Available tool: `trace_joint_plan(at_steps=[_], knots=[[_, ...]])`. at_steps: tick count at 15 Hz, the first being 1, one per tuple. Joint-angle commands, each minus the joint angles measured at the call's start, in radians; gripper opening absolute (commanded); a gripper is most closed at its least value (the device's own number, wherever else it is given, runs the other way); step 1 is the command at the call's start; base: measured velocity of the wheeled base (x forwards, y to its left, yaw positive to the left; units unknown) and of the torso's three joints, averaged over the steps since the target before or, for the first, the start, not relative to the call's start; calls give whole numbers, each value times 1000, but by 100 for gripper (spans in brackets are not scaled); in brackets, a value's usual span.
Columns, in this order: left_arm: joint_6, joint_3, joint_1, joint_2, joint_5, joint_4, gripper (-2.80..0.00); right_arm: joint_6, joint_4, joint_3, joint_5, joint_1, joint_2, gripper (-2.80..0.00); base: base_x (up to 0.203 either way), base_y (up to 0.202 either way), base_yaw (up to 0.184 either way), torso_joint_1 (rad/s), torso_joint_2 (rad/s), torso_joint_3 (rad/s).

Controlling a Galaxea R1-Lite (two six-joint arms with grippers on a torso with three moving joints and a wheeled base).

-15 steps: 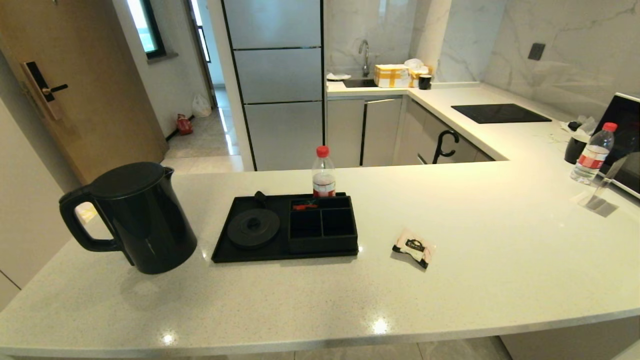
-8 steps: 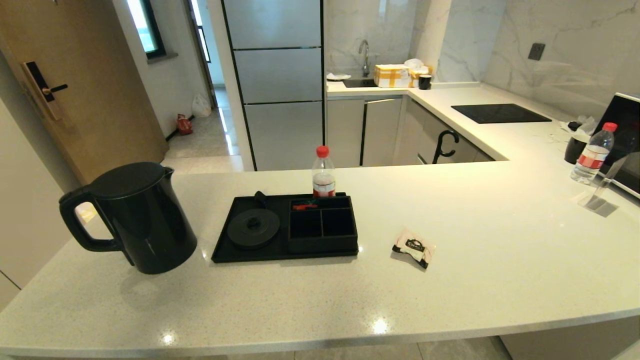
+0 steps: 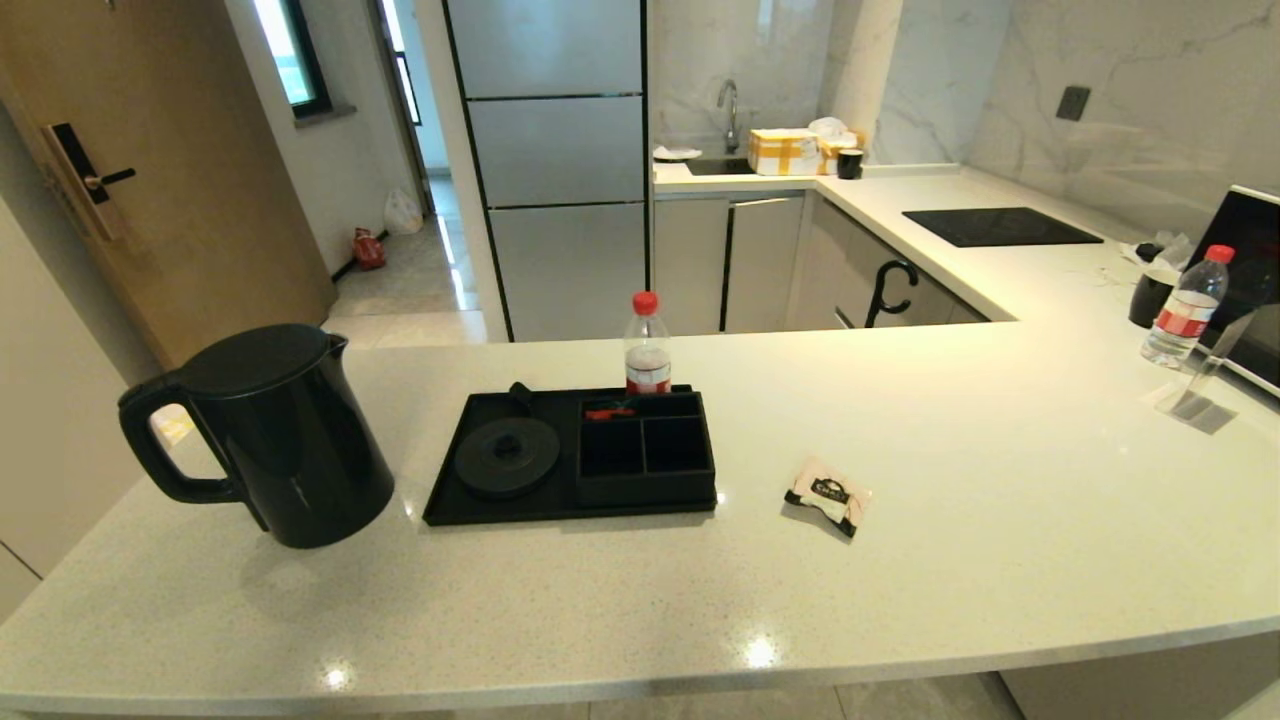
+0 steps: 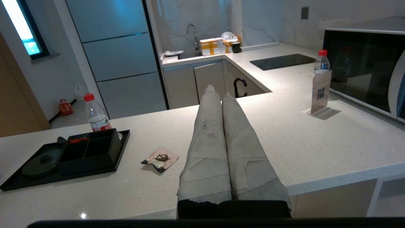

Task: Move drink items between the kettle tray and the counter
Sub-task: Return the tea bag to its original position

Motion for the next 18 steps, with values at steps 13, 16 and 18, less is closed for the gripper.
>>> trace_joint_plan(at_steps=[13, 16, 18], knots=[[0, 40, 0, 0, 0, -1, -280, 0, 2, 0, 0, 0, 2, -280, 0, 0, 0, 0, 0, 0], [0, 40, 2, -1, 0, -3, -280, -16, -61, 42, 15, 0, 2, -280, 0, 0, 0, 0, 0, 0], [0, 40, 2, -1, 0, -3, -280, -39, -177, 241, 38, 0, 2, -280, 0, 0, 0, 0, 0, 0]])
